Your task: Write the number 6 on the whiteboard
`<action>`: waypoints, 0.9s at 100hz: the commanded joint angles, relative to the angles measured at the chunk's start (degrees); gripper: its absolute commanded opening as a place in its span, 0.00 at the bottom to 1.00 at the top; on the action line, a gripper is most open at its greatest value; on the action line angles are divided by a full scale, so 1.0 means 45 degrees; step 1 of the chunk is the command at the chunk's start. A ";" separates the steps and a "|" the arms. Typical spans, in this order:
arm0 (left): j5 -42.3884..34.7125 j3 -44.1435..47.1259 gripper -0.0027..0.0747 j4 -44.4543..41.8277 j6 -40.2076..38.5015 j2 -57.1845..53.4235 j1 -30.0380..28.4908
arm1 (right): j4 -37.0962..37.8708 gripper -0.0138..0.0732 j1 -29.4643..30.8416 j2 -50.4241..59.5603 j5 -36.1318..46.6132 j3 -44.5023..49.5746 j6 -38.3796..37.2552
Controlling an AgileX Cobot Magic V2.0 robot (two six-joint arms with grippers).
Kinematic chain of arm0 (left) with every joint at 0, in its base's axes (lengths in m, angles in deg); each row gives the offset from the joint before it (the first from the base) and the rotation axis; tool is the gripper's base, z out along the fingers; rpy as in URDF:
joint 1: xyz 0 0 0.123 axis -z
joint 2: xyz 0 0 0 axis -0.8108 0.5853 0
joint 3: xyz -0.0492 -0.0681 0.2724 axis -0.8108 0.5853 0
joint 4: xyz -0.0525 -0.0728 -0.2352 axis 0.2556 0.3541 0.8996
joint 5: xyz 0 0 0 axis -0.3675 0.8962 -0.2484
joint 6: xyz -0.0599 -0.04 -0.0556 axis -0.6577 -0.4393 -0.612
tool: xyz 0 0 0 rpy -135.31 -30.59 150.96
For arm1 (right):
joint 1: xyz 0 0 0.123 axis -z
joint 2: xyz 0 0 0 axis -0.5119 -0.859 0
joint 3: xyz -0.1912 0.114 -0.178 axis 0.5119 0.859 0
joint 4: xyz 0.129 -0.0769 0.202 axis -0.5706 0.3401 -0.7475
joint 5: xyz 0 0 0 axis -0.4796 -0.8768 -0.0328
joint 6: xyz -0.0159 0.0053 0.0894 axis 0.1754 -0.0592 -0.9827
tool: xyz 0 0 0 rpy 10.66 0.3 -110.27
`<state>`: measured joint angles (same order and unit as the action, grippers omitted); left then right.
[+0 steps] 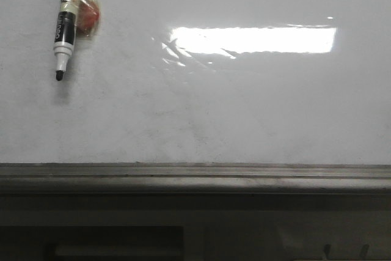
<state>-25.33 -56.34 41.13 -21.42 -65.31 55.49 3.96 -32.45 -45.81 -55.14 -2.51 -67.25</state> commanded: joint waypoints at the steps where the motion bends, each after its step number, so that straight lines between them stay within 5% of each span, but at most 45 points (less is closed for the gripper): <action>1: -0.0938 0.0628 0.01 0.0117 -0.0132 -0.0393 -0.0051 | -0.0004 0.11 0.0029 0.0215 0.1139 0.0284 -0.0014; 90: -0.1056 0.0628 0.01 0.0117 -0.0132 -0.0393 -0.0051 | -0.0004 0.11 0.0029 0.0215 0.1157 0.0284 -0.0014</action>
<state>-25.33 -56.34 41.13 -21.42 -65.31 55.49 3.96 -32.45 -45.81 -55.14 -2.51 -67.25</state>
